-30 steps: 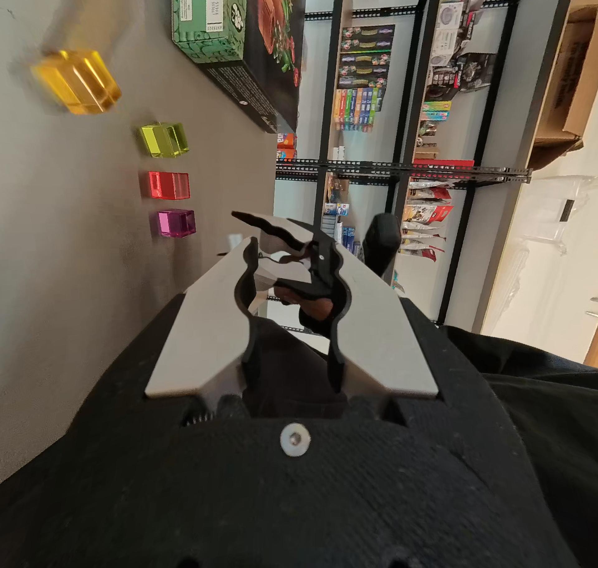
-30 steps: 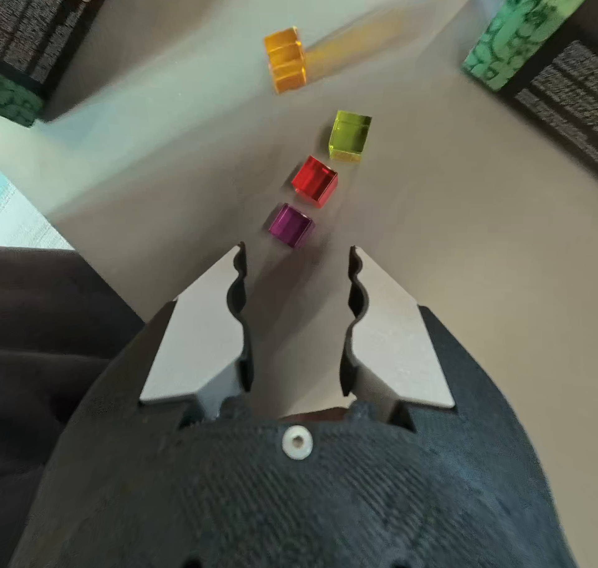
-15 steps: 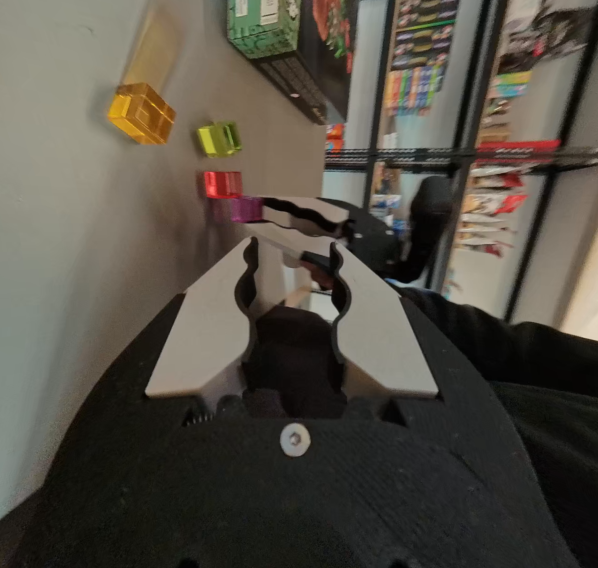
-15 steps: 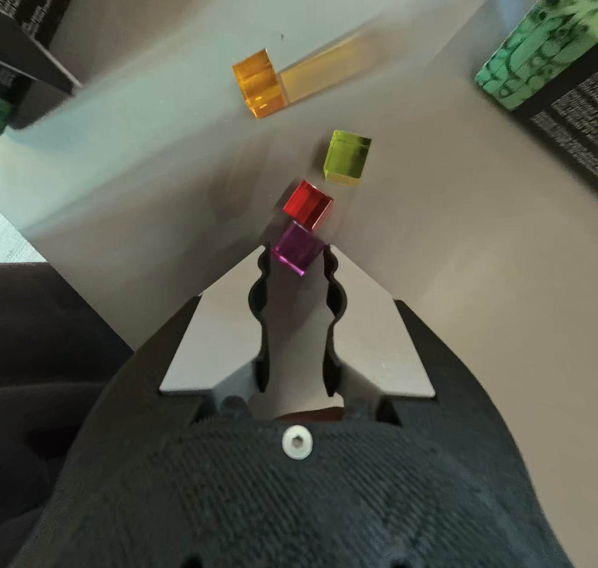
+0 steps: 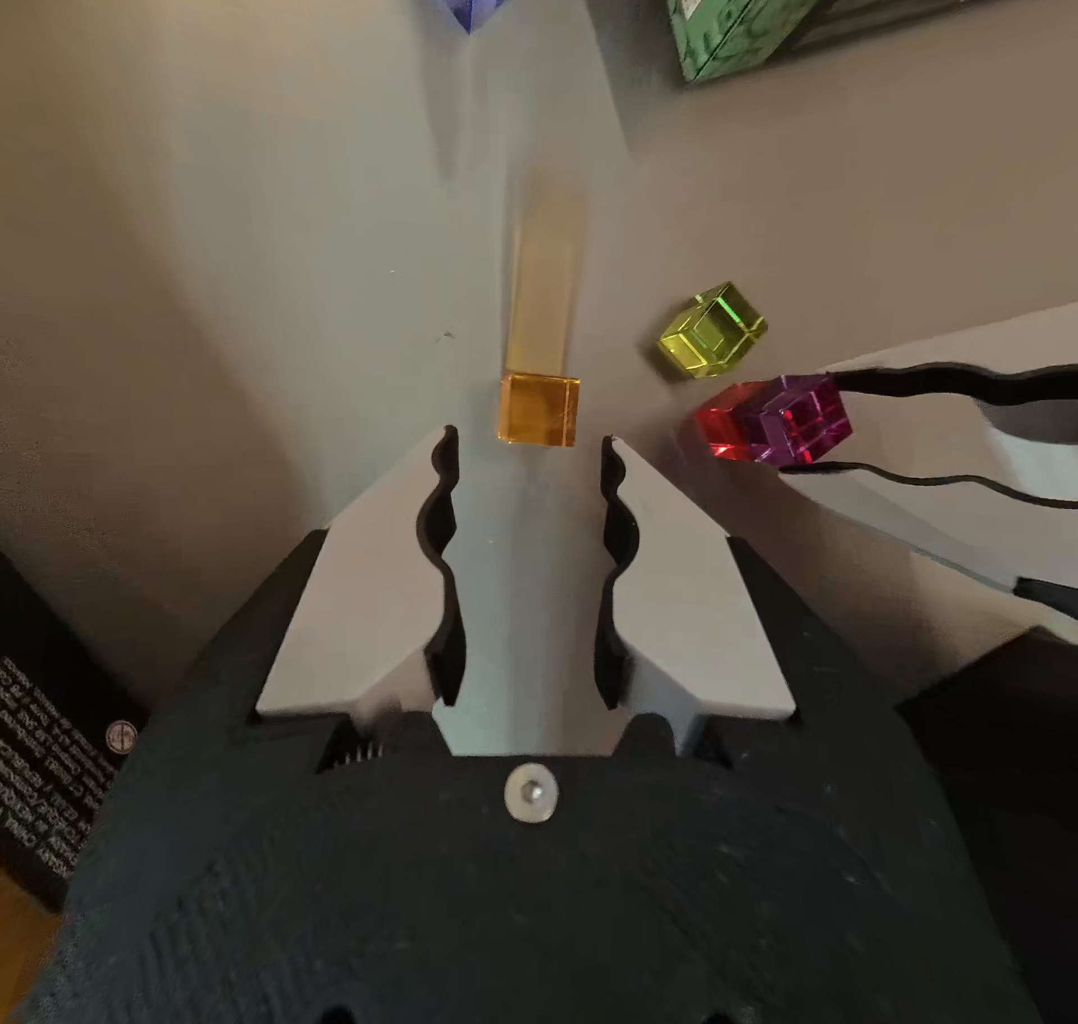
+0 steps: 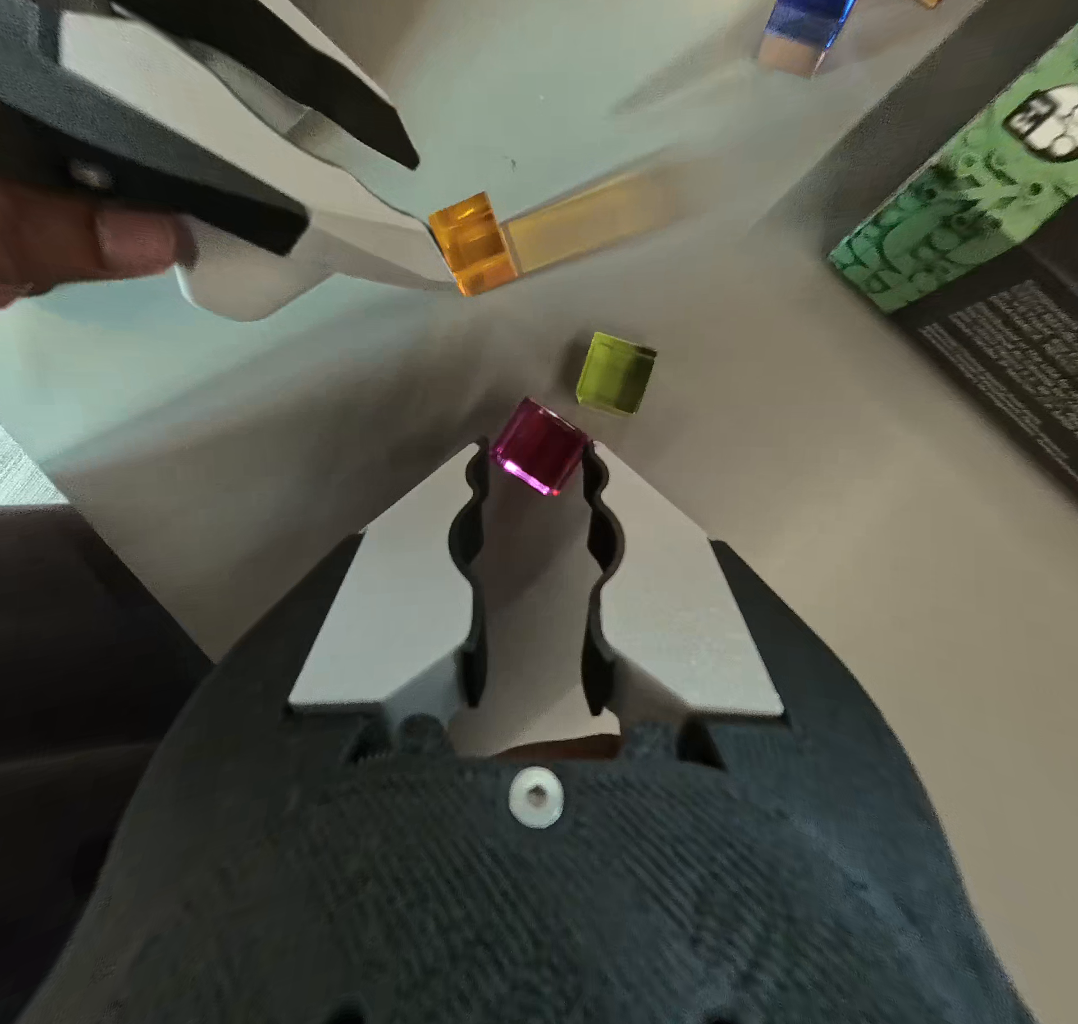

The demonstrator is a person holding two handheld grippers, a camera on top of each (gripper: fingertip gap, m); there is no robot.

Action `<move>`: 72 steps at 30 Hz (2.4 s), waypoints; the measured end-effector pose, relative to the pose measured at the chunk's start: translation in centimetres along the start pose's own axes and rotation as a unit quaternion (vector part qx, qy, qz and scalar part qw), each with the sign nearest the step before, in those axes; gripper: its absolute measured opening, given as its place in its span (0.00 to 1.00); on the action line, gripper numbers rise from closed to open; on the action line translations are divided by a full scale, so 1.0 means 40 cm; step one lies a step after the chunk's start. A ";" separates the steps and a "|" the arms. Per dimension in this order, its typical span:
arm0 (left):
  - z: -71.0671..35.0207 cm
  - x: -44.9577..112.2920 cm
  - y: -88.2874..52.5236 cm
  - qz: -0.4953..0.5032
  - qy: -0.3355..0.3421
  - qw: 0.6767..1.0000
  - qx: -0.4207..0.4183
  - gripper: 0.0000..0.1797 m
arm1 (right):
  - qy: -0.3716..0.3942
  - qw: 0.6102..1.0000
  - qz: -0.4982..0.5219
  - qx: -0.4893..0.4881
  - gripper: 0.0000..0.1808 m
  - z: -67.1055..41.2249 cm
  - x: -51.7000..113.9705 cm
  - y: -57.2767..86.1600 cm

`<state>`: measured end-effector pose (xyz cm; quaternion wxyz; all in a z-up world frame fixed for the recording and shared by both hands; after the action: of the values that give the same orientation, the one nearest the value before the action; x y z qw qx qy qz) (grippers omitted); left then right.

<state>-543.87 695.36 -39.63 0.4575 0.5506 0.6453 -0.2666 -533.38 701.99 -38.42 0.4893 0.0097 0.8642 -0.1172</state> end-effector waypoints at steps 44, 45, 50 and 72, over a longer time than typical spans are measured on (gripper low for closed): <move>-0.224 0.095 -0.005 0.030 0.024 0.999 0.025 0.18 | -0.022 0.995 0.004 0.093 0.21 -0.044 0.047 0.195; -0.233 0.104 -0.003 0.030 0.023 0.999 0.034 0.18 | -0.018 0.996 0.007 0.089 0.22 -0.048 0.048 0.197; -0.278 0.145 0.035 0.055 0.021 0.995 0.086 0.20 | -0.012 0.998 0.004 0.063 0.25 -0.074 0.069 0.197; -0.193 -0.032 0.069 0.087 0.057 0.983 0.153 0.15 | 0.047 0.992 -0.082 -0.087 0.14 -0.044 -0.087 0.028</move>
<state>-543.58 702.00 -34.67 0.3520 0.6824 0.5713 -0.2899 -532.91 703.80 -34.82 0.4357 -0.0981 0.8911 -0.0808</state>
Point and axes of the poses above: each gripper's, where its closed fingertips meet, x out along the fingers, z out of its underside, y = z × x across the jaws, the point moved 5 cm from there along -x, back along the fingers, and after that the axes turned 8 degrees about x, right-handed, at the moved point
